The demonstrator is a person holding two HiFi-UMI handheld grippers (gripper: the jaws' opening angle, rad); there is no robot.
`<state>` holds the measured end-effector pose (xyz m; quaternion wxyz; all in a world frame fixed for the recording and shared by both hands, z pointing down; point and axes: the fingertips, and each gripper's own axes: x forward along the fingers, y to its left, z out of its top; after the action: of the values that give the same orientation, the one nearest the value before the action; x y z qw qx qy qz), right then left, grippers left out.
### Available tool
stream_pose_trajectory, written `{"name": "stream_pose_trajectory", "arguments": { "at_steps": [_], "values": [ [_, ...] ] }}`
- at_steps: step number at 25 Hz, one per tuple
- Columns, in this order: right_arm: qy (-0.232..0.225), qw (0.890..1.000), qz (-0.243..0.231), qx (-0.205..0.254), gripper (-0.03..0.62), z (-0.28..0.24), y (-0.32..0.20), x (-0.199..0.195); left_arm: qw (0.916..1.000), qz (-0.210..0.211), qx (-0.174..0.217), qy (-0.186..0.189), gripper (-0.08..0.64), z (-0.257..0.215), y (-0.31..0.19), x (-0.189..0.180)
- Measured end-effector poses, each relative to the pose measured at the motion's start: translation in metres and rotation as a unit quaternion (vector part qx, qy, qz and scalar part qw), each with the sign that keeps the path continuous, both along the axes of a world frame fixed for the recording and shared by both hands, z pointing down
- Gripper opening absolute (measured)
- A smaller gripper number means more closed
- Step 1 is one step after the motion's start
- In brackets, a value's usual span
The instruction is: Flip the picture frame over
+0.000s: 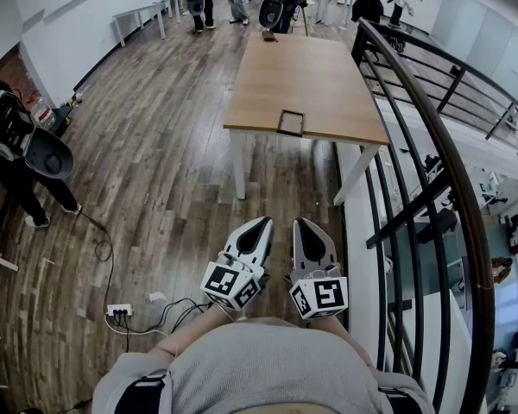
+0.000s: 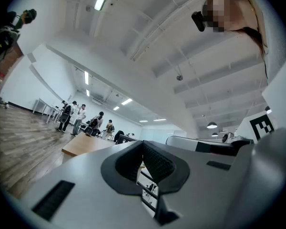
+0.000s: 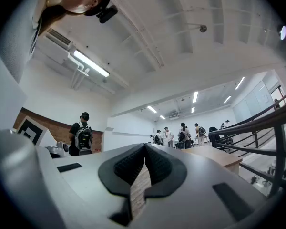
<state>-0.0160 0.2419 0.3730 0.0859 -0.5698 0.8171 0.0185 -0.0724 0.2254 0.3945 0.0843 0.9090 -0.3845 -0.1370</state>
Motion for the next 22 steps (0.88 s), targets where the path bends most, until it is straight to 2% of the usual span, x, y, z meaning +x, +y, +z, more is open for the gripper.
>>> {"name": "stream_pose_trajectory", "arguments": {
  "at_steps": [13, 22],
  "values": [
    [-0.006, 1.0, 0.002, -0.003, 0.017, 0.011, -0.002, 0.041, 1.0, -0.007, 0.004, -0.005, 0.006, 0.006, -0.001, 0.036],
    [-0.002, 1.0, -0.002, 0.002, 0.017, 0.011, -0.038, 0.045, 0.9999, -0.013, 0.008, -0.006, 0.006, 0.007, -0.037, 0.04]
  ]
}}
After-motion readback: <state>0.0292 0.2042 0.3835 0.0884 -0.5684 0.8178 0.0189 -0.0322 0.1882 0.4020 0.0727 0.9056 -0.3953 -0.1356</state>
